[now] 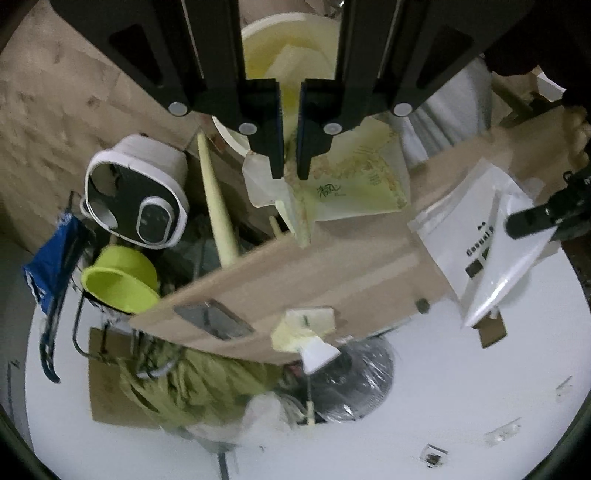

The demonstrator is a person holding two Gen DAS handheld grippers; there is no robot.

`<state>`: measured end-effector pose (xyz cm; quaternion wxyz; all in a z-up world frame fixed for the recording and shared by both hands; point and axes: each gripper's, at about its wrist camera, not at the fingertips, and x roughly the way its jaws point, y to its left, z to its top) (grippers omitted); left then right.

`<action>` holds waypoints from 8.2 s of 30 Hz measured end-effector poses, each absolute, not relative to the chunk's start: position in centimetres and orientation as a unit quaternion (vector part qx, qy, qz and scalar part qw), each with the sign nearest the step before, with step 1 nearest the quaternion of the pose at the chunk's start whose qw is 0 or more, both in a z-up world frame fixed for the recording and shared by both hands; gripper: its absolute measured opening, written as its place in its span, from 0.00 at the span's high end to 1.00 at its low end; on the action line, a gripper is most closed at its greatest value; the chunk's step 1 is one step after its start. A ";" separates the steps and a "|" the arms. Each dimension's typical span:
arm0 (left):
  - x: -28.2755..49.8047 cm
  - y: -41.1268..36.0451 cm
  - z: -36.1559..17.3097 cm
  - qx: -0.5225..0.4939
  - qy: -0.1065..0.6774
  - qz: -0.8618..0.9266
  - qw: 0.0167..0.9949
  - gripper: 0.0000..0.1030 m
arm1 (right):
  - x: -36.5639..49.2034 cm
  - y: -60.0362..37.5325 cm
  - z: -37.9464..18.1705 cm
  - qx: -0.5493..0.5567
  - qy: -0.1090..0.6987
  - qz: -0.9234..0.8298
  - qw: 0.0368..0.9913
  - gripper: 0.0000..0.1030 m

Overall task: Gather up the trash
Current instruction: 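Lift and carry the green bag and white packet toward the bucket, then open both grippers over the bucket to drop the bag and packet, then move both grippers back over the table toward the remaining trash, then close the left gripper on the clear plastic packet while the right grasps the white face mask, then lift and carry the packet and mask with both grippers toward the cream bucket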

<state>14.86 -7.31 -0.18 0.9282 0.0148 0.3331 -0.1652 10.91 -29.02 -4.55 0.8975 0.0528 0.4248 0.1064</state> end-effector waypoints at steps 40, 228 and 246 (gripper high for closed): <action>20.1 -13.6 -6.4 0.021 0.418 -0.273 0.866 0.52 | 8.8 -32.3 -7.8 0.058 0.483 0.012 0.873 0.60; 10.1 2.6 1.4 0.000 0.292 -0.008 0.956 0.92 | 13.6 -17.1 1.0 0.009 0.337 0.233 0.912 0.85; 12.4 -4.3 -0.1 0.034 0.311 -0.103 0.944 0.92 | 9.1 -25.1 -1.5 0.050 0.357 0.134 0.923 0.85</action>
